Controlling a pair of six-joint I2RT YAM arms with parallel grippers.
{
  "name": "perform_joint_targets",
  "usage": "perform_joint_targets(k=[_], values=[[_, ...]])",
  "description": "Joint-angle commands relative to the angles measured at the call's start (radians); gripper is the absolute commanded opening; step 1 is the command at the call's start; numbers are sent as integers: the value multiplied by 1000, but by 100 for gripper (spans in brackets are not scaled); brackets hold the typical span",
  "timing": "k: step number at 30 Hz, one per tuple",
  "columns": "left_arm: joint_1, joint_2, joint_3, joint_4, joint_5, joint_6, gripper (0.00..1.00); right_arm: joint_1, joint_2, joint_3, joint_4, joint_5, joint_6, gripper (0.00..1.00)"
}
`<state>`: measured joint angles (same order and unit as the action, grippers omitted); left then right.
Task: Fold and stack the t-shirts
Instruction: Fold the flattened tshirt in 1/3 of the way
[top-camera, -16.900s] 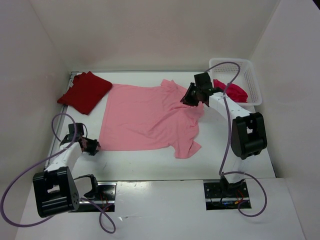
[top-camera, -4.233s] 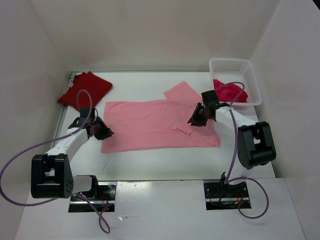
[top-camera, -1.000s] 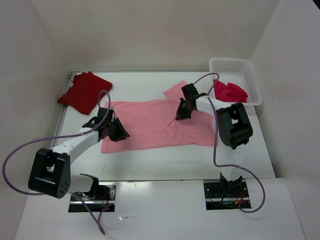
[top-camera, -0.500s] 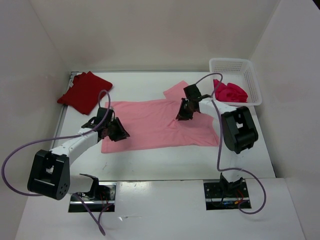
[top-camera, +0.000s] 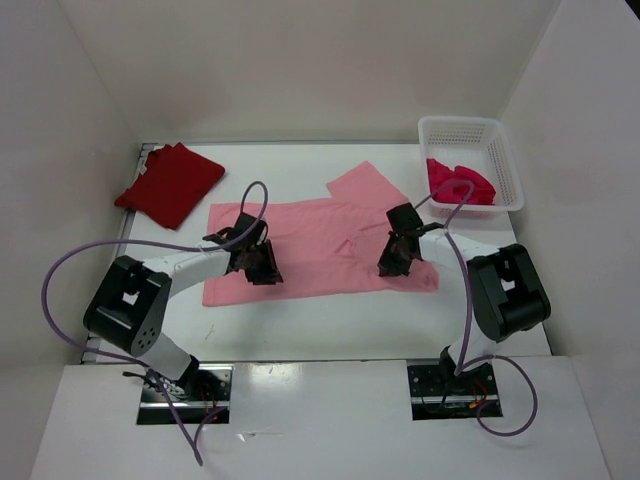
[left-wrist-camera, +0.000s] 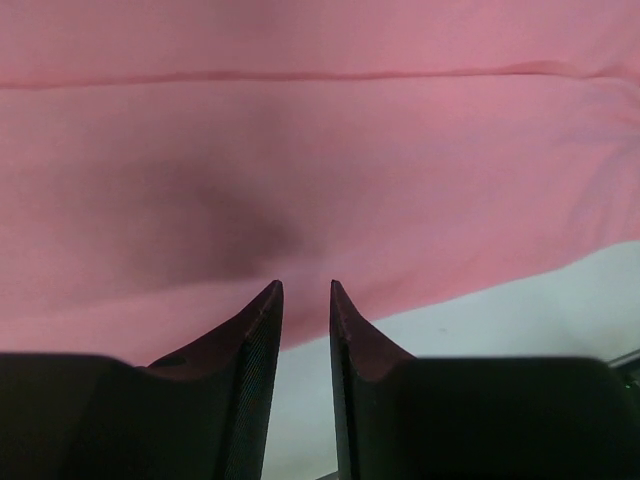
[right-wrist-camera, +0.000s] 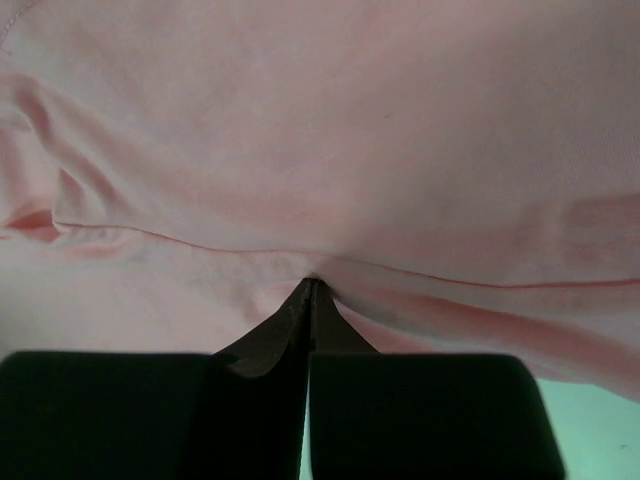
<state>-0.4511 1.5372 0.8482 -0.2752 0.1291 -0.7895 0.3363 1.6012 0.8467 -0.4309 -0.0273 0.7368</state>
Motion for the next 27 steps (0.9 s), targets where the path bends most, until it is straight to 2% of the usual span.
perform_joint_targets(k=[1, 9, 13, 18, 21, 24, 27], values=[[52, 31, -67, -7, 29, -11, 32, -20, 25, -11, -9, 82, 32, 0], [187, -123, -273, -85, 127, -60, 32, -29, -144, -139, -86, -11, 137, 0], [187, -147, -273, -139, 116, -85, 35, -29, -159, -161, -143, -86, 156, 0], [187, -185, -186, -238, 141, -63, 37, -29, -259, -187, -190, -129, 179, 0], [196, -223, -121, -286, 168, -8, 37, -48, -297, -128, -210, -140, 161, 2], [222, -223, 52, -268, 136, 50, 26, -69, -282, 4, -220, -160, 81, 4], [252, -116, 225, -202, -7, 111, 7, -69, -210, 130, -174, -160, -9, 1]])
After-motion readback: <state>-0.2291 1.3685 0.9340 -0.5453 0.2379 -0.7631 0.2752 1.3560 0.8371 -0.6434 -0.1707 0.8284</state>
